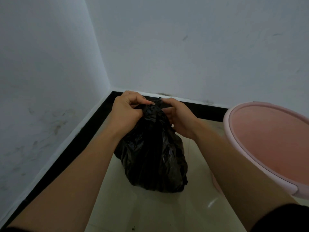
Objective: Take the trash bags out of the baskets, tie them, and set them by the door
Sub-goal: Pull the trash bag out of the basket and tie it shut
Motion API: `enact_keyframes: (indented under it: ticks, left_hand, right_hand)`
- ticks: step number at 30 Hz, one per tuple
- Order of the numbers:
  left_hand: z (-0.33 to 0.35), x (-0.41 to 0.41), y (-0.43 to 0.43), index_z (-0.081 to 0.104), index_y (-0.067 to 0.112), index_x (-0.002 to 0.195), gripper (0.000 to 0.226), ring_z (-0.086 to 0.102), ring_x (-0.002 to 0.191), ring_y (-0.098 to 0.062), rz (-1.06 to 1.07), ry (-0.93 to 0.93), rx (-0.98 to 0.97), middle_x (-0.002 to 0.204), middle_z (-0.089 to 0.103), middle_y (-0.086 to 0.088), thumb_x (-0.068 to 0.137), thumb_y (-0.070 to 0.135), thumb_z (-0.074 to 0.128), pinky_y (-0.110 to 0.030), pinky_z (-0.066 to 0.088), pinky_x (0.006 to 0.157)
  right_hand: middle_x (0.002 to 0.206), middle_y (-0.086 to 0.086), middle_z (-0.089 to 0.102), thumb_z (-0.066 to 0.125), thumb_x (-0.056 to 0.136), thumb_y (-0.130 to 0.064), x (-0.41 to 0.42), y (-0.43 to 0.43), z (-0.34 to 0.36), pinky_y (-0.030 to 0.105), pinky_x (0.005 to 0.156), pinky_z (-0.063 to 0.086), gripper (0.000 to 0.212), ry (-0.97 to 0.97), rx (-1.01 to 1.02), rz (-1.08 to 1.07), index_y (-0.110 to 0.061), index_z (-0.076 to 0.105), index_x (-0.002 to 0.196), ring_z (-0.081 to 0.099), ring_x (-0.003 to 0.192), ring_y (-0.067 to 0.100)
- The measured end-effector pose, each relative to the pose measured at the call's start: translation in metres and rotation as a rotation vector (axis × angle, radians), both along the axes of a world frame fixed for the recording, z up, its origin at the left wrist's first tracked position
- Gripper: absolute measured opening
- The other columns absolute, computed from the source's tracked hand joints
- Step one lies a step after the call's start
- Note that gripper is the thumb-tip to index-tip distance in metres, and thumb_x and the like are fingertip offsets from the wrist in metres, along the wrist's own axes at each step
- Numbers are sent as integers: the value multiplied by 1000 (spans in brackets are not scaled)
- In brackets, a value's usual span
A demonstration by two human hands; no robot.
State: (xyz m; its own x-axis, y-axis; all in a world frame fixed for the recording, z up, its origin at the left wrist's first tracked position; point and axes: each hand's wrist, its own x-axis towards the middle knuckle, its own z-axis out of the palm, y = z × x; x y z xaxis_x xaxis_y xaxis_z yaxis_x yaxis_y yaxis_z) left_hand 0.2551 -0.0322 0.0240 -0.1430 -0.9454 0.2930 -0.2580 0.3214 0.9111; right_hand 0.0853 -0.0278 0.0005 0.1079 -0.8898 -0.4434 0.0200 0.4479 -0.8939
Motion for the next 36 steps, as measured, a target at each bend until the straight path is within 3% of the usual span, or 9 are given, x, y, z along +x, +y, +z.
enact_keyframes:
  ticks: [9, 13, 18, 21, 28, 29, 32, 34, 36]
  left_hand:
    - [-5, 2, 1, 74, 25, 88, 29, 55, 91, 5, -117, -111, -9, 100, 58, 3, 69, 3, 79, -2, 38, 76]
    - [-8, 3, 3, 71, 13, 104, 29, 57, 97, 6, -165, -41, 40, 110, 61, -2, 76, 4, 74, -9, 44, 87]
    - [-19, 13, 10, 74, 10, 98, 16, 67, 98, -7, -217, 273, 452, 105, 71, 4, 85, 13, 65, -9, 50, 76]
    - [-26, 26, 12, 78, 13, 91, 22, 68, 98, -9, -299, 313, 569, 100, 75, -3, 83, 23, 60, -12, 50, 76]
    - [-53, 74, 12, 80, 13, 83, 55, 64, 111, -16, -413, 226, 732, 107, 73, -7, 45, 51, 90, -23, 49, 96]
    - [-56, 80, 12, 80, 12, 83, 60, 65, 110, -17, -400, 206, 764, 107, 73, -8, 39, 52, 91, -24, 50, 95]
    - [-60, 90, 13, 80, 12, 82, 66, 67, 105, -18, -347, 177, 830, 108, 72, -9, 31, 53, 93, -27, 55, 89]
    - [-59, 91, 12, 79, 15, 86, 66, 68, 102, -16, -296, 234, 837, 111, 71, -7, 34, 54, 92, -29, 57, 82]
    - [-58, 87, 10, 75, 18, 97, 60, 70, 95, -14, -224, 314, 840, 112, 70, -4, 51, 56, 84, -27, 57, 77]
  right_hand:
    - [100, 21, 72, 73, 82, -20, 20, -7, -1, 36, 75, 59, 36, -340, -92, -334, 6, 69, 108, 70, 86, 31]
    - [103, 25, 70, 78, 77, -19, 20, -10, -9, 45, 86, 57, 40, -236, -93, -441, 7, 69, 106, 69, 94, 37]
    - [81, 9, 68, 67, 88, -26, -2, -11, -23, 22, 53, 47, 37, 118, -138, -548, 3, 65, 111, 55, 59, 12]
    - [108, 21, 69, 68, 87, -25, -16, -10, -37, 27, 63, 50, 33, 208, -136, -629, 3, 67, 105, 59, 73, 18]
    - [104, 16, 72, 65, 85, -27, -32, -6, -55, 41, 88, 56, 12, 295, -98, -764, -23, 62, 75, 69, 98, 28]
    - [108, 15, 71, 63, 88, -25, -36, -7, -56, 38, 89, 56, 2, 245, -53, -781, -24, 63, 85, 68, 100, 26]
    - [124, 13, 61, 53, 97, -20, -42, -9, -54, 31, 97, 49, 48, 310, 88, -747, -18, 38, 143, 60, 111, 23]
    - [105, 17, 66, 58, 95, -18, -41, -7, -51, 33, 76, 58, 26, -77, 57, -882, -11, 56, 120, 66, 85, 21]
    - [82, 14, 64, 62, 94, -23, -38, -2, -55, 30, 57, 57, 20, -52, 54, -795, -4, 59, 99, 63, 64, 18]
